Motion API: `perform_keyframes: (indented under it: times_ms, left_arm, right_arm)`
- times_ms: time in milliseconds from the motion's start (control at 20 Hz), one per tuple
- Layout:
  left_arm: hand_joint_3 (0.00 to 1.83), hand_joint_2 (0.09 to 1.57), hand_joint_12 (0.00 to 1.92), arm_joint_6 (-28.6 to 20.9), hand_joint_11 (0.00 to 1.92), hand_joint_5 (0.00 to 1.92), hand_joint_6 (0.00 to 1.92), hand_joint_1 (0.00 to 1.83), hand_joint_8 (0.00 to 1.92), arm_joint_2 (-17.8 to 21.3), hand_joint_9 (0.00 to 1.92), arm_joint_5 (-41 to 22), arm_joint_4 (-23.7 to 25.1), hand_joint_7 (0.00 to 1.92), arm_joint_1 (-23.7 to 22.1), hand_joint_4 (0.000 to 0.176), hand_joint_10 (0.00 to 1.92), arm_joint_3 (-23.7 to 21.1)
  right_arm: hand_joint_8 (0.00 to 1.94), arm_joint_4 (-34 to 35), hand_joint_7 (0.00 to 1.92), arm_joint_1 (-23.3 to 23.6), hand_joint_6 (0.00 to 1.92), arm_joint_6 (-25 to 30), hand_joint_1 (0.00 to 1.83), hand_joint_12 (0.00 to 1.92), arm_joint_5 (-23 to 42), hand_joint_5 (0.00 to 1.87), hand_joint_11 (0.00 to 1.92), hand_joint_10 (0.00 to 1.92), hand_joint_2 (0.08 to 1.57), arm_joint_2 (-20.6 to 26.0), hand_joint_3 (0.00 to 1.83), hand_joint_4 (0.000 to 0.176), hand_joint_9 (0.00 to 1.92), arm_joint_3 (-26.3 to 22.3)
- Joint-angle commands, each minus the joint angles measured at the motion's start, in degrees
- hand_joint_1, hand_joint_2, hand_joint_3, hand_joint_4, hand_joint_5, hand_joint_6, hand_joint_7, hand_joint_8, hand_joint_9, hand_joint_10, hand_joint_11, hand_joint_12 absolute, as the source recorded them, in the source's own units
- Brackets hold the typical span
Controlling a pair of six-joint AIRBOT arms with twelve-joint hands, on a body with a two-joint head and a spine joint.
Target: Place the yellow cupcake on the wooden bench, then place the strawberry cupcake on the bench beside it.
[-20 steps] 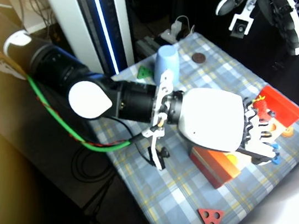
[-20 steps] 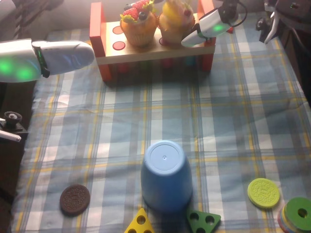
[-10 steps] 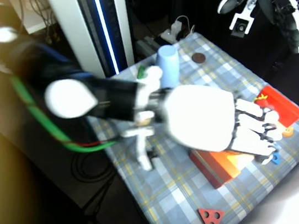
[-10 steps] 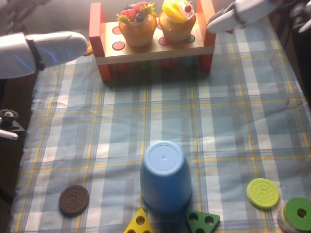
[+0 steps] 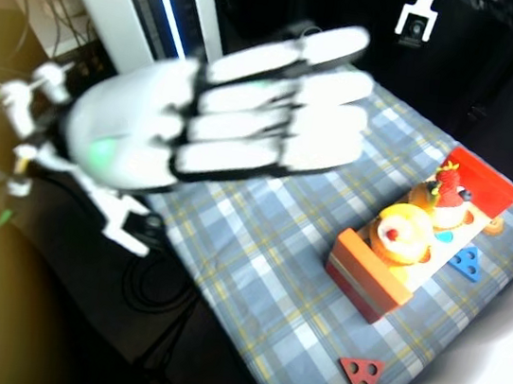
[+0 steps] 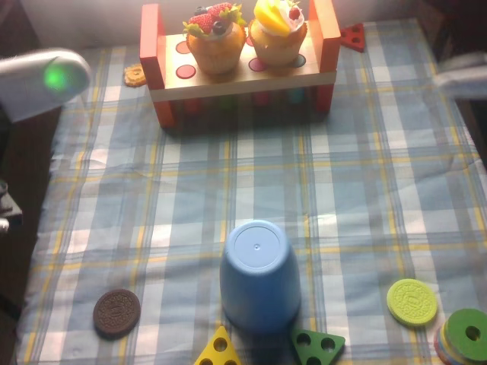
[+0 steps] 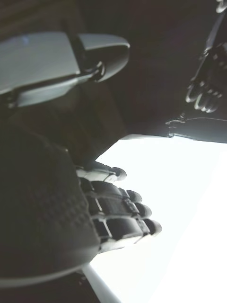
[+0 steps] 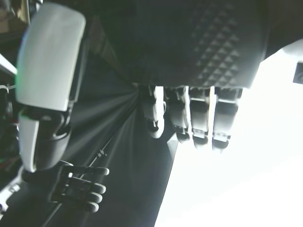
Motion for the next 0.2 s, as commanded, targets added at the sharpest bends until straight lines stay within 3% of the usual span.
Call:
perform_keyframes:
  times_ms: [0,50,100,150]
  left_arm:
    - [0.0,0.8,0.0,-1.4,0.0,0.0,0.0,0.81,0.0,0.0,0.03,-10.4,-1.2,0.0,0.2,0.176,0.01,-0.4]
    - [0.0,0.81,0.01,-1.4,0.01,0.0,0.0,0.74,0.0,-0.2,0.04,-12.5,-2.0,0.0,1.6,0.164,0.01,-1.1]
    - [0.0,0.8,0.03,-1.6,0.07,0.0,0.0,0.73,0.01,-0.6,0.06,-14.2,-2.9,0.03,2.9,0.136,0.02,-1.5]
    - [0.01,0.83,0.04,-2.6,0.08,0.0,0.0,0.73,0.01,-1.1,0.05,-15.8,-3.7,0.03,4.3,0.098,0.01,-1.7]
  right_arm:
    - [0.0,4.4,0.0,-1.8,0.0,-0.1,0.95,0.0,14.6,0.0,0.0,0.0,0.81,0.4,0.0,0.176,0.0,-1.1]
    - [0.0,7.9,0.0,-6.7,0.0,-0.1,0.91,0.0,19.9,0.0,0.0,0.0,0.75,0.5,0.0,0.176,0.0,-2.6]
    - [0.0,10.2,0.0,-10.6,0.0,-0.1,0.95,0.0,24.1,0.0,0.0,0.0,0.75,0.4,0.0,0.176,0.0,-3.7]
    - [0.0,12.6,0.0,-14.2,0.0,-0.1,0.95,0.0,28.2,0.0,0.0,0.0,0.76,0.4,0.0,0.153,0.0,-4.7]
